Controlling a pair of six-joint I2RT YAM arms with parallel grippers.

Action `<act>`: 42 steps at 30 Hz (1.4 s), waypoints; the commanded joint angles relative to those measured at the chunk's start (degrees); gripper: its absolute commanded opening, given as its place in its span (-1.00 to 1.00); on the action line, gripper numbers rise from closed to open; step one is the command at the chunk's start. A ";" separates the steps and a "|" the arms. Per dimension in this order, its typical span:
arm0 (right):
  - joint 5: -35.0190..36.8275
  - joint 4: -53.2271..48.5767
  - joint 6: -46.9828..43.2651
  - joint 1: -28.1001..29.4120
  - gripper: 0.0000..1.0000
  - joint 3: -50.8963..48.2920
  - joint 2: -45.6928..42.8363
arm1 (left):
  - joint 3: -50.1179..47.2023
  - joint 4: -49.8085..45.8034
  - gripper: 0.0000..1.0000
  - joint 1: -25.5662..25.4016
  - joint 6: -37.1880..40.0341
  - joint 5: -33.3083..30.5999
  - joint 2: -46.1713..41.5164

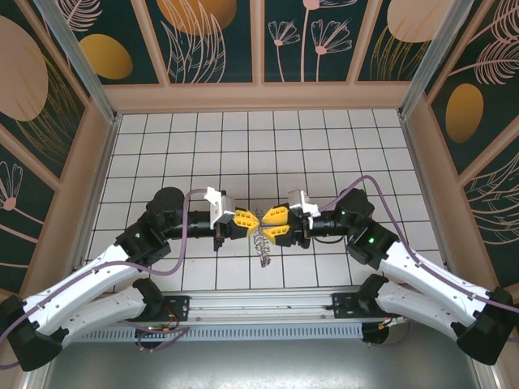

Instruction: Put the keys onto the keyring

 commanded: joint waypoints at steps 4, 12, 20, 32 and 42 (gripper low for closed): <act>-2.66 5.35 1.59 -0.37 -0.52 -0.81 0.61 | -0.76 7.12 -1.00 0.09 -2.11 2.89 0.22; -2.69 6.56 1.78 -0.29 -0.80 -1.03 2.17 | -1.69 7.72 -1.00 0.06 -3.26 3.60 -0.45; 3.61 -1.43 -0.24 -0.90 -1.00 2.77 2.61 | 2.34 -2.39 -0.93 0.13 -1.21 1.23 0.85; 13.80 -18.43 -8.21 1.38 -1.00 11.21 5.16 | 10.38 -20.21 -0.90 0.09 4.19 -5.39 7.36; 13.40 -14.69 -7.49 2.88 -0.78 8.18 4.10 | 6.46 -13.24 -1.00 0.06 2.35 -3.52 3.52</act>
